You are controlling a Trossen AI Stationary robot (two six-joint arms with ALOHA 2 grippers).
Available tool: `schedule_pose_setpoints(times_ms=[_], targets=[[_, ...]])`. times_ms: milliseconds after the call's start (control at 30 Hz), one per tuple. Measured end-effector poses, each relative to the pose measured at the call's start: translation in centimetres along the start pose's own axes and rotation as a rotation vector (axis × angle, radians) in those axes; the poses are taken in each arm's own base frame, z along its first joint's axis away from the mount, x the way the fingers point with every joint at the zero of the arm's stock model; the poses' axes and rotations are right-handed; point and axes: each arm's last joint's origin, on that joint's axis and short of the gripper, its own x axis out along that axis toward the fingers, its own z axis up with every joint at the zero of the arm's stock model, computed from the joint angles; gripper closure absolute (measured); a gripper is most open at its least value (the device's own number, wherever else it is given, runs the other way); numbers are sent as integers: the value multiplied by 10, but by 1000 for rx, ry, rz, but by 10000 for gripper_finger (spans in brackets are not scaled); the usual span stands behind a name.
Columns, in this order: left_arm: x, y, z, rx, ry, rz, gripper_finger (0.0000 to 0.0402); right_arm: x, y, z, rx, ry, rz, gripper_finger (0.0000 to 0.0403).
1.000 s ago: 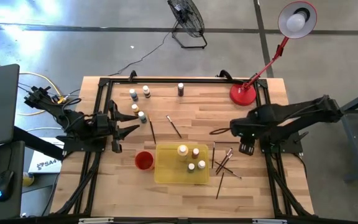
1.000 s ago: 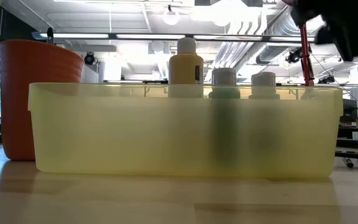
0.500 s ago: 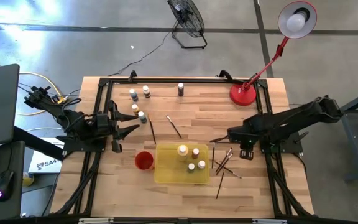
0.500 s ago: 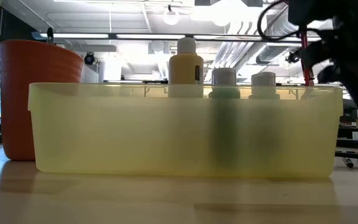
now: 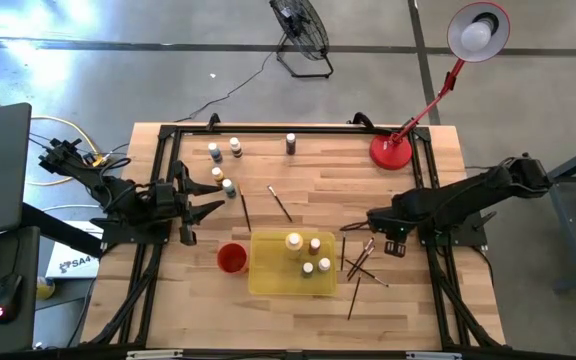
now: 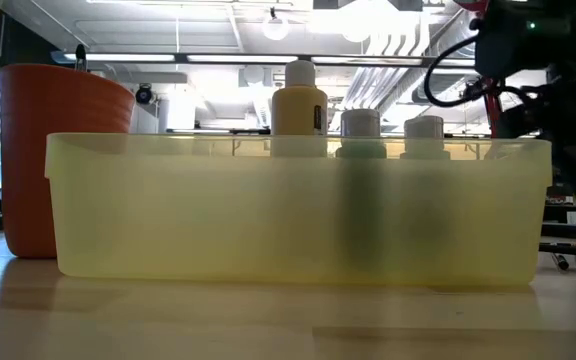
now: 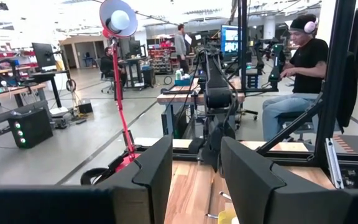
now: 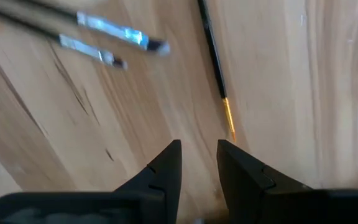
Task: Pick & Place Paint Supplies
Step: Put the golden paintbrush into the orange cup
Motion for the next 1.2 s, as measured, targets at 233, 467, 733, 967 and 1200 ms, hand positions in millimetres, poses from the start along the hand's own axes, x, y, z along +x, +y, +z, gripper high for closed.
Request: schedule_pose_setpoints(times_ms=[233, 467, 733, 967, 1200], targets=[[0, 0, 0, 2, 2, 4, 265, -1, 0, 6, 190, -71, -11, 309], [0, 2, 0, 4, 11, 67, 265, -1, -6, 10, 709, -16, 78, 309], [0, 3, -1, 5, 16, 100, 265, -2, -3, 18, 1100, -9, 195, 309], [0, 2, -1, 12, 22, 100, 265, -2, -5, 21, 1449, -154, 139, 309], [0, 3, -2, 48, 26, 104, 265, -3, 6, 18, 1798, -311, 173, 309]])
